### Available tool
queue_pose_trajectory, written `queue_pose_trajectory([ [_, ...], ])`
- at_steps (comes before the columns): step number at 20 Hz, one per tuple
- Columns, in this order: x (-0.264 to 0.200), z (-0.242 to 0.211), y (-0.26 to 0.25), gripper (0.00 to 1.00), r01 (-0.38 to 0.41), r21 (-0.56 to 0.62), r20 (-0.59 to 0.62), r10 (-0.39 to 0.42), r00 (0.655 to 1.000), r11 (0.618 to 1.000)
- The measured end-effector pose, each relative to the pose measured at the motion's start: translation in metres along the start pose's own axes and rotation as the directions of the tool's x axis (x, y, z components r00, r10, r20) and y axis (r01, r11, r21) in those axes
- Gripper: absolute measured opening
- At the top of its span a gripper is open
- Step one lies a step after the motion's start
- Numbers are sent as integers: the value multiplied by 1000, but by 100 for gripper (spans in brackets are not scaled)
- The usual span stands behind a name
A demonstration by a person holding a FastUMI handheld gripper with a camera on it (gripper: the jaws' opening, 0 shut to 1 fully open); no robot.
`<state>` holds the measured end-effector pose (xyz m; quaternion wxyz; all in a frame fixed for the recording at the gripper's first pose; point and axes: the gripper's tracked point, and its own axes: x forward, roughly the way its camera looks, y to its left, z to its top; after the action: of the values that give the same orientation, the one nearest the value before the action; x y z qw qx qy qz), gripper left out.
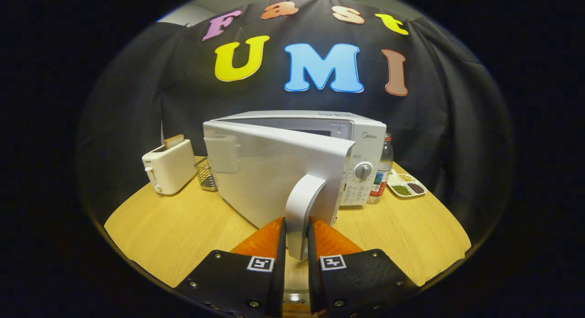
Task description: Open the microwave, put the food inside, and close the microwave door.
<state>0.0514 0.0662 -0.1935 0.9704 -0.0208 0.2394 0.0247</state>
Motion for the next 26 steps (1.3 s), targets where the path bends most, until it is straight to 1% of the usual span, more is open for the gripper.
queue_pose_trajectory([
  [8,-35,-15,53,22,-75,-46,11,76,997,996],
  [17,-63,-25,114,22,-157,-56,3,157,988,986],
  [21,-71,-31,141,22,-195,-78,1,195,981,978],
  [24,-73,-32,154,22,-201,-98,4,203,979,975],
  [26,-76,-33,167,22,-220,-97,-3,221,975,971],
])
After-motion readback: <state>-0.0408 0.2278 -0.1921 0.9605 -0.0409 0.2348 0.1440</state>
